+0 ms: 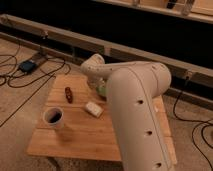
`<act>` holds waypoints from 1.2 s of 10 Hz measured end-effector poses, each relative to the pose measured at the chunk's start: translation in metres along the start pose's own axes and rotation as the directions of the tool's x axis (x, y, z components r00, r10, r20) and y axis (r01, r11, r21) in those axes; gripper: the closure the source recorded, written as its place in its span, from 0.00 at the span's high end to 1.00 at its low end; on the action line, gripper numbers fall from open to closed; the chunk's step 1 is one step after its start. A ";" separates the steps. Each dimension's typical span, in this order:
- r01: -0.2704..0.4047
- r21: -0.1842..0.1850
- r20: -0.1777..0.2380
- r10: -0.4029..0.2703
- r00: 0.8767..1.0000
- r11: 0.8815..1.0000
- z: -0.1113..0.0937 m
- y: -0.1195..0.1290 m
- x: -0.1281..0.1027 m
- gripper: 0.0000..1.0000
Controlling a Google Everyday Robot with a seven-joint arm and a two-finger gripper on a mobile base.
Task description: Pick up the ceramic bowl
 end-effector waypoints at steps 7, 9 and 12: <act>0.018 0.018 -0.081 -0.016 0.997 1.000 0.033 -0.010 -0.003 0.38; 0.009 0.016 -0.067 -0.008 0.998 1.000 0.030 -0.010 -0.011 0.19; 0.035 0.038 -0.078 -0.032 0.996 0.999 0.015 -0.001 -0.018 0.00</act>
